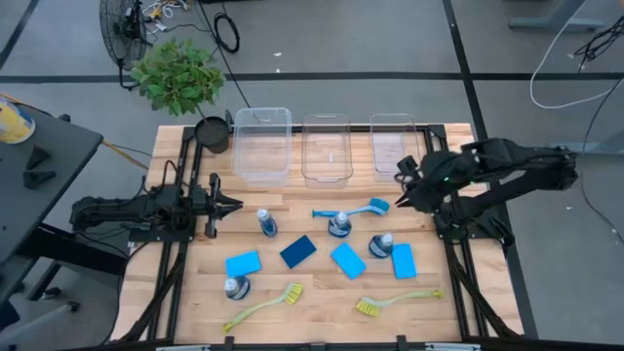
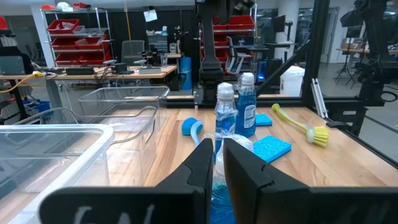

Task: Pick & Place Kitchen Sink Supplies
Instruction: Put the blue detergent into the right transparent bin

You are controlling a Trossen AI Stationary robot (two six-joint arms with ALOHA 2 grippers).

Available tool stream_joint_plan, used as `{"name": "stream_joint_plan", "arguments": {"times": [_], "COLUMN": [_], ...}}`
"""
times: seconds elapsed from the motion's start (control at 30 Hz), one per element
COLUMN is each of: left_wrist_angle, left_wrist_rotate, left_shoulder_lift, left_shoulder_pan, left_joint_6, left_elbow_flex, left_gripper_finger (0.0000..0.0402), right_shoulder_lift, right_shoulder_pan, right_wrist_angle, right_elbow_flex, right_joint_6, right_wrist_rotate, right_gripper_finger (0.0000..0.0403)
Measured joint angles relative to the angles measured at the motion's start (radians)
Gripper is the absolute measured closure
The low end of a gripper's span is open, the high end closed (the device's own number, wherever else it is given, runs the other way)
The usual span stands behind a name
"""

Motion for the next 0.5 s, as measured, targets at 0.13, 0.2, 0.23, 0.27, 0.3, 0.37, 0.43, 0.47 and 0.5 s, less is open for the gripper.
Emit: {"name": "stream_joint_plan", "arguments": {"times": [0.13,0.2,0.23,0.27,0.3,0.37,0.43,0.47,0.5], "left_wrist_angle": [0.0,0.0,0.0,0.0,0.0,0.0,0.0,0.0,0.0], "left_wrist_rotate": [0.0,0.0,0.0,0.0,0.0,0.0,0.0,0.0,0.0], "left_shoulder_lift": [0.0,0.0,0.0,0.0,0.0,0.0,0.0,0.0,0.0], "left_shoulder_pan": [0.0,0.0,0.0,0.0,0.0,0.0,0.0,0.0,0.0], "left_joint_6": [0.0,0.0,0.0,0.0,0.0,0.0,0.0,0.0,0.0], "left_elbow_flex": [0.0,0.0,0.0,0.0,0.0,0.0,0.0,0.0,0.0], "left_gripper_finger": [0.0358,0.0358,0.0358,0.0358,0.0358,0.0358,0.0358,0.0358,0.0358], "right_shoulder_lift": [0.048,0.069,0.079,0.088,0.098,0.118,0.135,0.143,0.15], "right_shoulder_pan": [0.049,0.075,0.087,0.099,0.111,0.135,0.159,0.172,0.187], "right_wrist_angle": [-0.062,-0.084,-0.09,-0.092,-0.089,-0.089,-0.089,-0.089,-0.089], "right_elbow_flex": [0.0,0.0,0.0,0.0,0.0,0.0,0.0,0.0,0.0], "right_joint_6": [-0.029,-0.035,-0.035,-0.02,-0.002,0.017,0.013,0.008,0.001], "right_wrist_rotate": [0.04,0.041,0.042,0.05,0.062,0.077,0.087,0.086,0.086], "right_gripper_finger": [0.0371,0.0371,0.0371,0.0371,0.0369,0.0362,0.0348,0.0339,0.033]}}
